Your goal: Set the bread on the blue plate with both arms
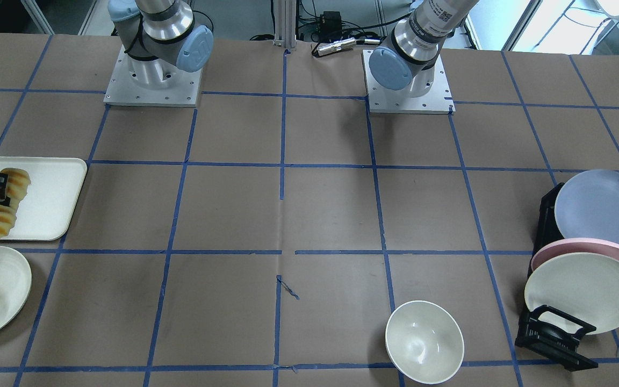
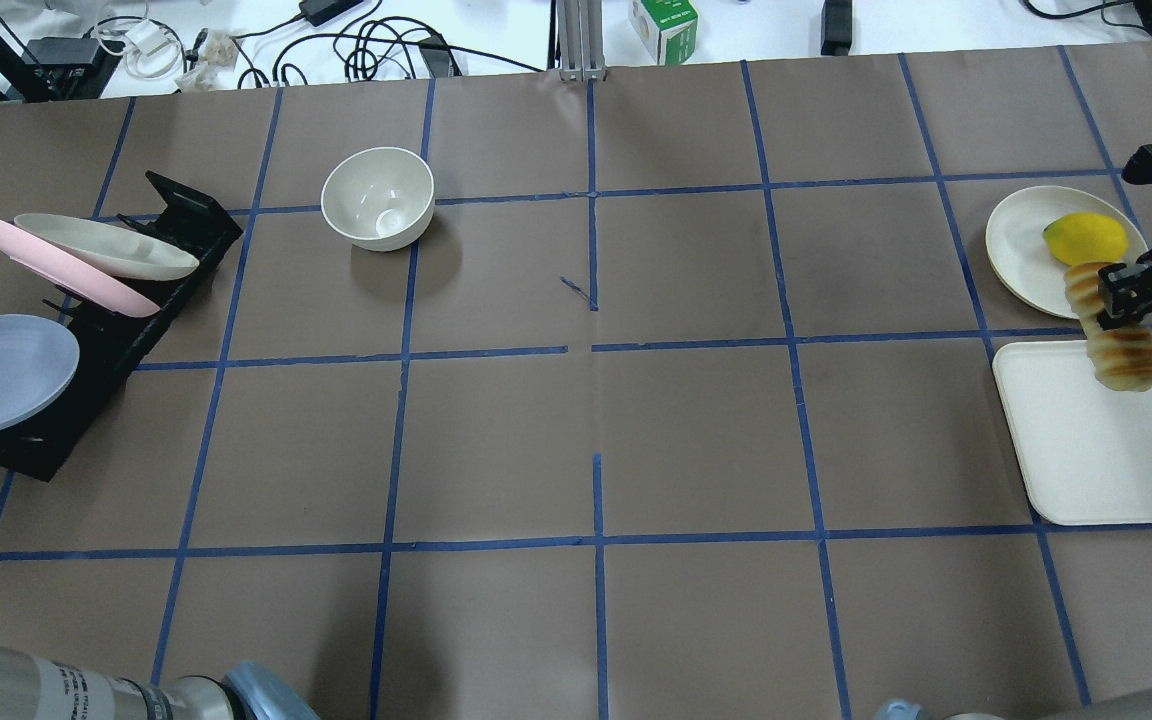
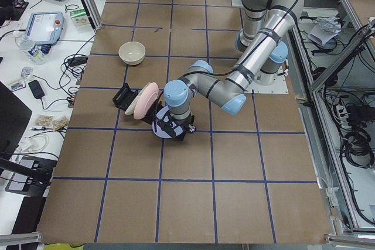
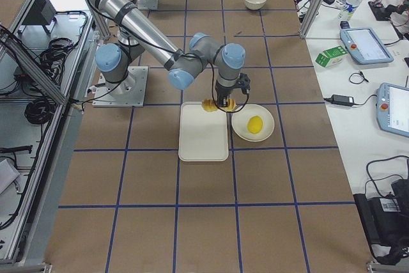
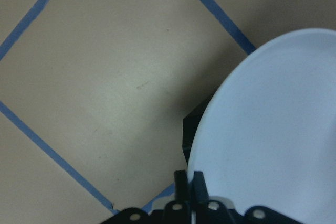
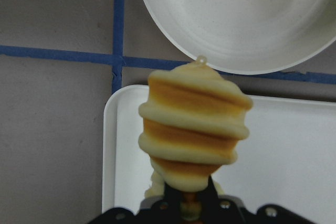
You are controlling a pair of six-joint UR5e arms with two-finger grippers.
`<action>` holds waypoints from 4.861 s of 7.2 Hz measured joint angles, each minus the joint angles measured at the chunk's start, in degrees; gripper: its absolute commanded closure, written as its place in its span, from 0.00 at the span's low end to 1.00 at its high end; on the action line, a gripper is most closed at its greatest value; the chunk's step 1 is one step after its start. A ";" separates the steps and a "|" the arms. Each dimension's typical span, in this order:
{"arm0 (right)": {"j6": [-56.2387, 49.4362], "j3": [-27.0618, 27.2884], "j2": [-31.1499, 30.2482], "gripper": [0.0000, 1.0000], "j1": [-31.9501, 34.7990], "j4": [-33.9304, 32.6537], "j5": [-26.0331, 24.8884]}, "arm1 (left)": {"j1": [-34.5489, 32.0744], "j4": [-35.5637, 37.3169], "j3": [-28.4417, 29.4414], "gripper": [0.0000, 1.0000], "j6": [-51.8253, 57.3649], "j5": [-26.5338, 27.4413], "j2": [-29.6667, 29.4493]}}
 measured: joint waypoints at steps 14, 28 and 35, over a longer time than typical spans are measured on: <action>33.23 -17.27 2.56 1.00 24.28 13.50 6.84 | -50.22 16.46 -17.35 1.00 -31.99 -22.53 7.61; 57.54 -10.28 15.18 0.65 48.10 -9.17 12.93 | -51.14 -29.44 12.07 0.00 -13.63 -4.89 12.83; 56.41 -10.76 10.73 0.00 47.10 -7.56 3.47 | -50.36 -30.56 11.75 0.00 -11.74 -4.71 14.68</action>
